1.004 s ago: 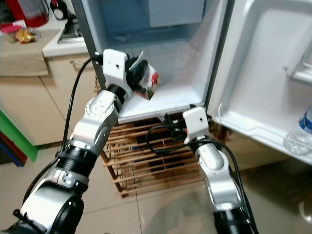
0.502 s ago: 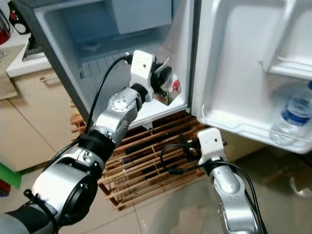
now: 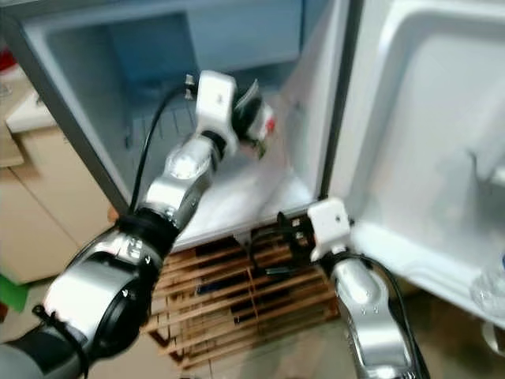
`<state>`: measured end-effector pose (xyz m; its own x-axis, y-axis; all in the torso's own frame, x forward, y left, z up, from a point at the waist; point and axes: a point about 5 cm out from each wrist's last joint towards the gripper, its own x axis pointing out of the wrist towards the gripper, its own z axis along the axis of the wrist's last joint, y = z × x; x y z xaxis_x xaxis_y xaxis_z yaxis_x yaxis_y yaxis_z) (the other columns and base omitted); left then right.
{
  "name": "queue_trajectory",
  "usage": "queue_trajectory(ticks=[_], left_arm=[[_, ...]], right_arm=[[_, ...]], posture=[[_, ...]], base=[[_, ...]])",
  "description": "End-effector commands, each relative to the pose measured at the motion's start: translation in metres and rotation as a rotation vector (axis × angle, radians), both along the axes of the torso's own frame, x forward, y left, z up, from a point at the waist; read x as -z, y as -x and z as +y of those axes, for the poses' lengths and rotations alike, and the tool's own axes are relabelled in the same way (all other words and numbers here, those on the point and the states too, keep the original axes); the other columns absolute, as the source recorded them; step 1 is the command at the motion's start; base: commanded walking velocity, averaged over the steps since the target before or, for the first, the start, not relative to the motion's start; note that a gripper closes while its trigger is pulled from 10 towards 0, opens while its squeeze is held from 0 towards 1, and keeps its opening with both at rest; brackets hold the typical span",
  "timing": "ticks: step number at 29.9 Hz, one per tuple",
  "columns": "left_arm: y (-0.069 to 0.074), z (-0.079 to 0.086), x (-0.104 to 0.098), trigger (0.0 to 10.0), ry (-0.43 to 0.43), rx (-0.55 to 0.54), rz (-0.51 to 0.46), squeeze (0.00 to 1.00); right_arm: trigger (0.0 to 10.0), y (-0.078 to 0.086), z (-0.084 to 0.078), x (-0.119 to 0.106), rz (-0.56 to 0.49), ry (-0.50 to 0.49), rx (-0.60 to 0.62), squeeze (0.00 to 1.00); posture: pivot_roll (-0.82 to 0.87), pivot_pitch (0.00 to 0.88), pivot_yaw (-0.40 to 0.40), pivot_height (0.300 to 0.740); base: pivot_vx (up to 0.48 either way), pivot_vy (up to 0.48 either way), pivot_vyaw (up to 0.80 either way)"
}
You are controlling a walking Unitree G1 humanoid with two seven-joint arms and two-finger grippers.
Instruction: Restocking fridge
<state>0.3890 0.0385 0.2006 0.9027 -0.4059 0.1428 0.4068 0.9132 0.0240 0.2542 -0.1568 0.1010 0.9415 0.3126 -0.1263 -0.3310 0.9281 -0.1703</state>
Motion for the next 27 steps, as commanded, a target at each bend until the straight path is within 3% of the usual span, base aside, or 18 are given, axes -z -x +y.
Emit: queue_trajectory(ticks=[1, 12, 15, 16, 23, 27], left_arm=[[0.001, -0.001, 0.003, 10.0, -0.012, -0.004, 0.014, 0.00], [0.012, 0.020, 0.052, 10.0, 0.017, -0.203, 0.135, 0.00], [0.015, 0.031, 0.065, 10.0, 0.012, -0.265, 0.154, 0.00], [0.016, 0.044, 0.074, 10.0, -0.001, -0.319, 0.173, 0.00], [0.015, 0.061, 0.080, 10.0, 0.007, -0.414, 0.179, 0.00], [0.004, 0.062, 0.057, 10.0, 0.009, -0.537, 0.135, 0.00]], right_arm=[[10.0, 0.003, 0.002, -0.001, 0.004, -0.006, -0.013, 0.00], [10.0, 0.021, 0.009, -0.010, 0.006, -0.003, -0.100, 0.00], [10.0, 0.027, 0.012, -0.021, -0.010, -0.022, -0.134, 0.00], [10.0, 0.030, 0.012, -0.030, -0.022, -0.031, -0.151, 0.00], [10.0, 0.044, 0.009, -0.047, -0.040, -0.021, -0.165, 0.00], [10.0, 0.058, 0.012, -0.060, -0.066, -0.016, -0.163, 0.00]], posture=[[-0.16, 0.033, 0.081, 0.740], [-0.18, 0.117, 0.072, 0.740], [-0.21, 0.163, 0.061, 0.740], [-0.22, 0.184, 0.052, 0.740], [-0.26, 0.231, 0.033, 0.740], [-0.31, 0.261, 0.032, 0.740]], base=[[0.000, 0.000, 0.00], [0.000, 0.000, 0.00], [0.000, 0.000, 0.00], [0.000, 0.000, 0.00], [0.000, 0.000, 0.00], [0.000, 0.000, 0.00]])
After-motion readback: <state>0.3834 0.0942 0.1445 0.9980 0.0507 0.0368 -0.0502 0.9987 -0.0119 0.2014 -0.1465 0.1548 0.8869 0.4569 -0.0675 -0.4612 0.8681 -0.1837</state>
